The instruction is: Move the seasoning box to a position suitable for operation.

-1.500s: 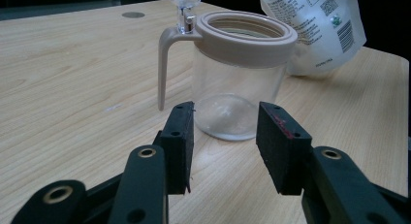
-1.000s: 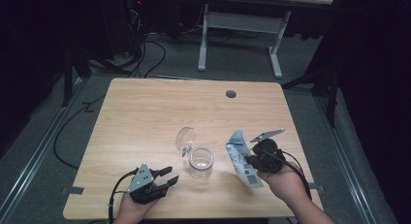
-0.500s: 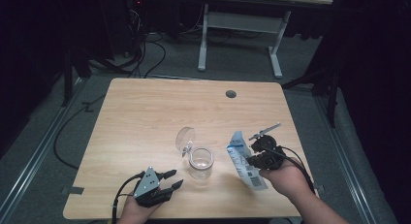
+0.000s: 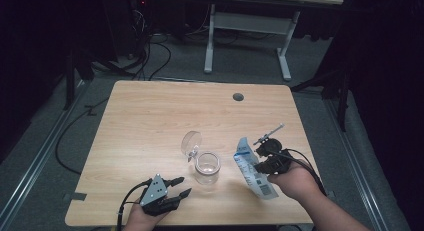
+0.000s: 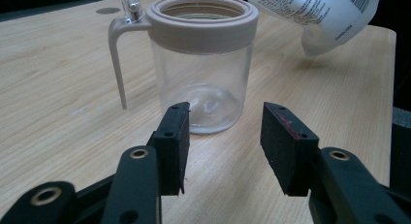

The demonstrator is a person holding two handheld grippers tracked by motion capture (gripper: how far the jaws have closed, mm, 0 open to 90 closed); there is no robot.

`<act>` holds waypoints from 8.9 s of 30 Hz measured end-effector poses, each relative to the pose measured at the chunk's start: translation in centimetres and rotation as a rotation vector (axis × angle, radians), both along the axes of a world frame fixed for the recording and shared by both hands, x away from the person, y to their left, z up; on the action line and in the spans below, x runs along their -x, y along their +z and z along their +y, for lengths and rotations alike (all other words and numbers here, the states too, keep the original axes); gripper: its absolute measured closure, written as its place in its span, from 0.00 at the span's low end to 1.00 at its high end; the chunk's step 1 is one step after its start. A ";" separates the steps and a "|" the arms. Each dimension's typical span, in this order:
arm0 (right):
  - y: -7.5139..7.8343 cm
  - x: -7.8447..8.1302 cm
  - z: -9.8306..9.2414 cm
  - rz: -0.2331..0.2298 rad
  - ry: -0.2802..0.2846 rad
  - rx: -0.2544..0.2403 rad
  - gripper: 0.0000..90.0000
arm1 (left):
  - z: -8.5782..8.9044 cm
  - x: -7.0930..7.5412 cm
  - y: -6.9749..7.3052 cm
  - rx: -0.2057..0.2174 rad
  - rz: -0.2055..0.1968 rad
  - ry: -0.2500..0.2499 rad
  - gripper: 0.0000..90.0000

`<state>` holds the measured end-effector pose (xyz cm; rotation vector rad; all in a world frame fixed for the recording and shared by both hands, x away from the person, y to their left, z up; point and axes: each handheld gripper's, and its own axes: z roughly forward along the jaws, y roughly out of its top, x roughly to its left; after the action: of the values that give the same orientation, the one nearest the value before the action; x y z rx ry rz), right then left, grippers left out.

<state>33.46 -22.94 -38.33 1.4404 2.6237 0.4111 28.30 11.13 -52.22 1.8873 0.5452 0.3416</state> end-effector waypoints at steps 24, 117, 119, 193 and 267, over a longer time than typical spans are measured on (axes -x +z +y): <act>1.1 0.7 1.0 0.007 -0.012 0.037 1.00 | -5.5 1.7 0.5 -0.036 -0.027 -0.133 0.57; 4.3 2.8 7.4 0.016 0.027 -0.018 1.00 | -13.3 3.0 0.7 0.004 -0.086 -0.143 0.65; 4.4 2.8 7.4 0.023 0.028 -0.010 1.00 | -13.3 3.1 0.7 0.004 -0.088 -0.142 0.66; 4.8 -0.8 10.4 0.109 0.150 0.091 1.00 | -13.1 3.0 2.1 0.016 -0.069 -0.118 0.68; 5.2 -1.2 10.7 0.072 0.199 0.089 1.00 | -13.1 2.8 3.2 0.040 -0.070 -0.139 0.68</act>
<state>34.69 -12.29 -33.10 1.1941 2.8150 0.2625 25.53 -1.94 -48.99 1.8563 0.3694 0.3026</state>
